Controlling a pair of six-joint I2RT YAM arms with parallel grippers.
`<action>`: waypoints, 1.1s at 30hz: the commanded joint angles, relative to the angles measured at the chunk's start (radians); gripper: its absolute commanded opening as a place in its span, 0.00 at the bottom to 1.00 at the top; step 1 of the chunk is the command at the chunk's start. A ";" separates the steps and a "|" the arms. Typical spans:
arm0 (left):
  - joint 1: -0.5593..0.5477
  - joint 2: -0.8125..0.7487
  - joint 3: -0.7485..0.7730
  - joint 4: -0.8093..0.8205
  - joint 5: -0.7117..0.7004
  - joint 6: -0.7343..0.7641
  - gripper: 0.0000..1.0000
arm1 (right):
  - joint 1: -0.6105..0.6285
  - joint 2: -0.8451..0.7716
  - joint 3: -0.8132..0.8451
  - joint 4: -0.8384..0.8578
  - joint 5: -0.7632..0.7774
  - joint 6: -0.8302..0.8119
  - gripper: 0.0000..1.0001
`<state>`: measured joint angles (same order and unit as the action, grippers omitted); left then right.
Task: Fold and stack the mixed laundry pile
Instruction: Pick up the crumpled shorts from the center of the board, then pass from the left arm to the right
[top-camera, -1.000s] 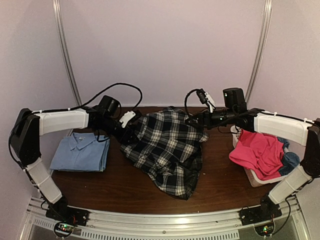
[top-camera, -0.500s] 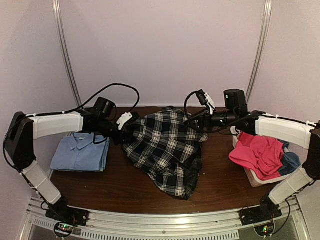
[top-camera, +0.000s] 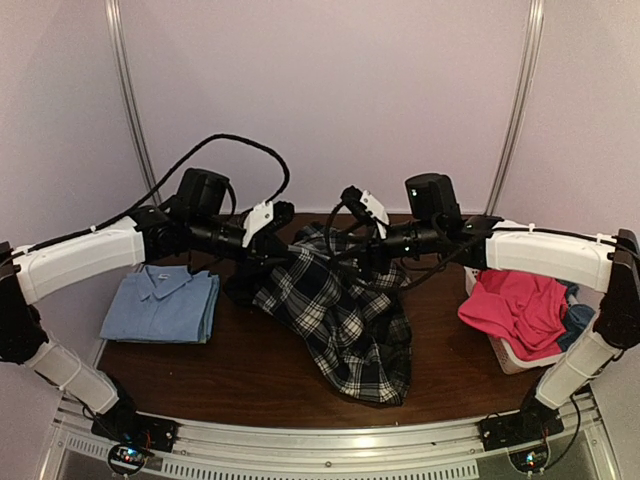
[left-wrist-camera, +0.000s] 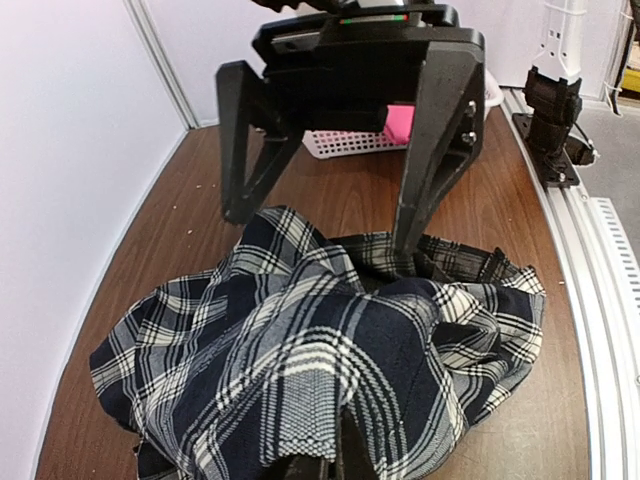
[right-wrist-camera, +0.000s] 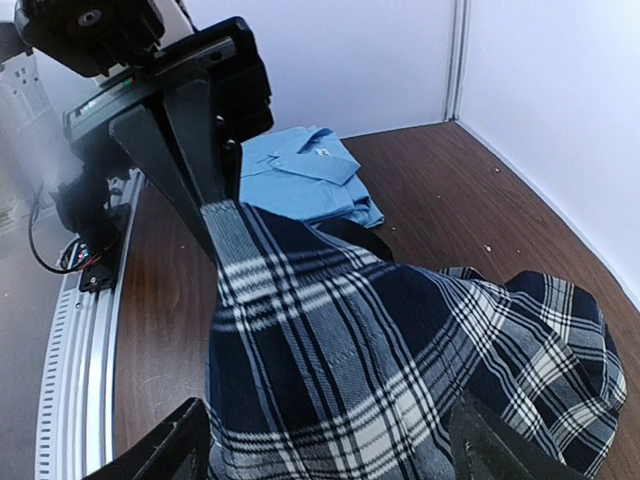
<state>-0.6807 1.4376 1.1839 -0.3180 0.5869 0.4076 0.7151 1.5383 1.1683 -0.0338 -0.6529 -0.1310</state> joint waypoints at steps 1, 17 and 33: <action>-0.048 0.000 0.014 0.024 0.005 0.088 0.00 | 0.050 0.032 0.070 -0.072 0.012 -0.089 0.83; -0.076 -0.022 -0.069 0.087 0.005 0.136 0.00 | 0.096 0.187 0.221 -0.172 -0.115 -0.120 0.40; 0.036 -0.202 -0.242 0.326 -0.196 -0.214 0.34 | 0.059 -0.014 0.199 -0.186 0.052 -0.091 0.00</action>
<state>-0.7353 1.3464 1.0313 -0.2138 0.4812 0.4328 0.8040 1.7023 1.3876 -0.2626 -0.6785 -0.2493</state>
